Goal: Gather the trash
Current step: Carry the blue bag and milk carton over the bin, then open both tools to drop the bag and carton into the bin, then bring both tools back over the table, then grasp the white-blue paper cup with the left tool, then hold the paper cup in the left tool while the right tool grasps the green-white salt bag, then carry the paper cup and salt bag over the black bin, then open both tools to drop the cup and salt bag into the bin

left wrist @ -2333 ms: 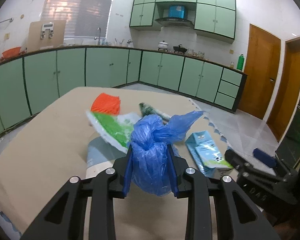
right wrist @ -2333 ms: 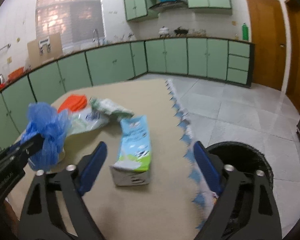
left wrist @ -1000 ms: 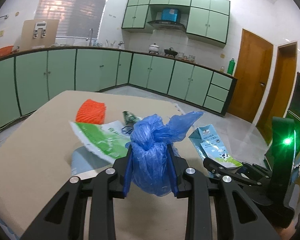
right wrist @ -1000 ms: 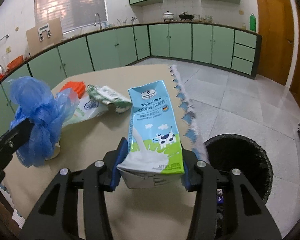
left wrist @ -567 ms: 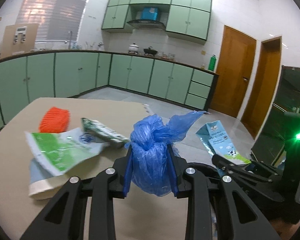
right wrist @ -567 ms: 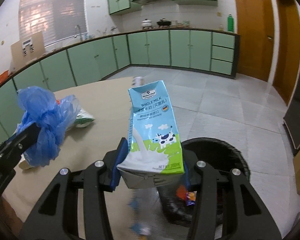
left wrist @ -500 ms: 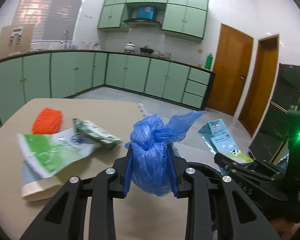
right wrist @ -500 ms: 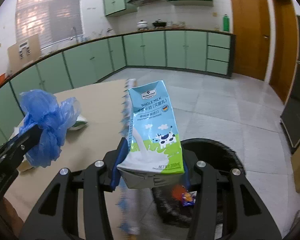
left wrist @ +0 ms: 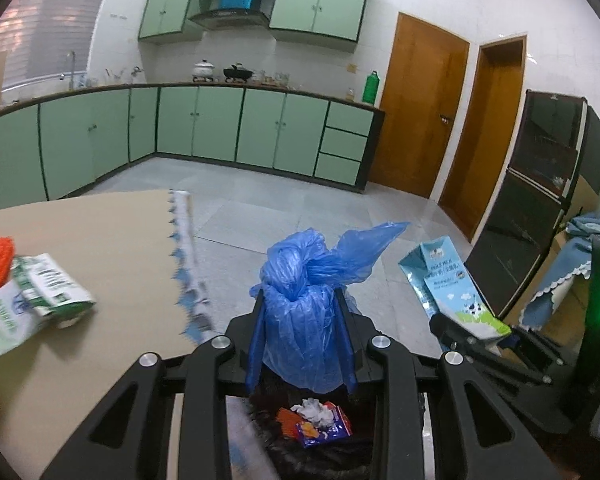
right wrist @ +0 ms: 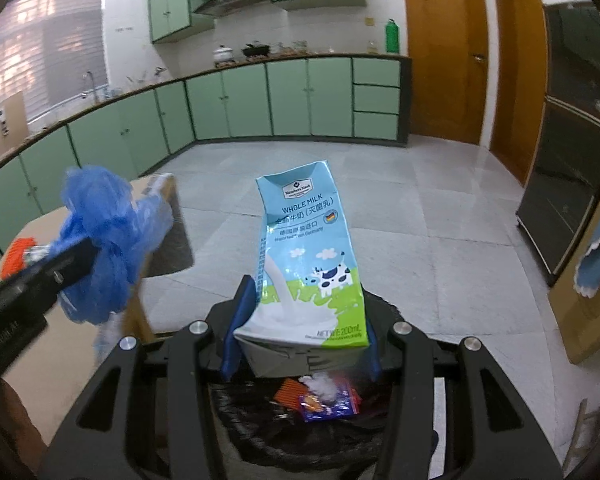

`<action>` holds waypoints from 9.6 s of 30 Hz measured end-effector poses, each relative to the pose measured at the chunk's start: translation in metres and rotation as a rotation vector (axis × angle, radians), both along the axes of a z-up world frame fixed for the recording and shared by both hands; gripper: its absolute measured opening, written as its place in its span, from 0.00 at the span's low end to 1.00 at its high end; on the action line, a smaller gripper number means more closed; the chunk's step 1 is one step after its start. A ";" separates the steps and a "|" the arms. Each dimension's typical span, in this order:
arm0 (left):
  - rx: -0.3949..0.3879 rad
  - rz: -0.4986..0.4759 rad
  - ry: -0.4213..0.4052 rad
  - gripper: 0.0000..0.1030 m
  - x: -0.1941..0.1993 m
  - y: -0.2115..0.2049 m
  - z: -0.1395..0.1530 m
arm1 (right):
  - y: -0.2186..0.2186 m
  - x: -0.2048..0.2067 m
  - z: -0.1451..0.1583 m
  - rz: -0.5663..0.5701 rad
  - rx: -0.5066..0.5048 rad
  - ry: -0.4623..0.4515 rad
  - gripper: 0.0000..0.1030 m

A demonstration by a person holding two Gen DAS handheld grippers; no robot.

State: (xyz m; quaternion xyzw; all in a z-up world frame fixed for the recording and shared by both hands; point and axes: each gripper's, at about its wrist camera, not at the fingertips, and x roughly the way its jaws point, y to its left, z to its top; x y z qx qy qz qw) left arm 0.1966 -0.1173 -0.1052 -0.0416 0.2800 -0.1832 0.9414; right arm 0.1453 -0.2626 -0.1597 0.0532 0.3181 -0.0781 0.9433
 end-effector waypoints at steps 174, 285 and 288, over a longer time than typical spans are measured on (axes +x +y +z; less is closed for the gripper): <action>0.009 0.515 0.180 0.37 -0.085 0.347 -0.046 | 0.337 0.014 0.008 0.637 0.099 0.159 0.70; 0.134 -0.115 0.194 0.46 0.070 -0.101 -0.071 | -0.105 0.060 -0.092 -0.129 -0.010 0.201 0.42; 0.111 -0.101 0.170 0.51 0.069 -0.087 -0.056 | -0.103 0.056 -0.081 -0.139 -0.025 0.175 0.59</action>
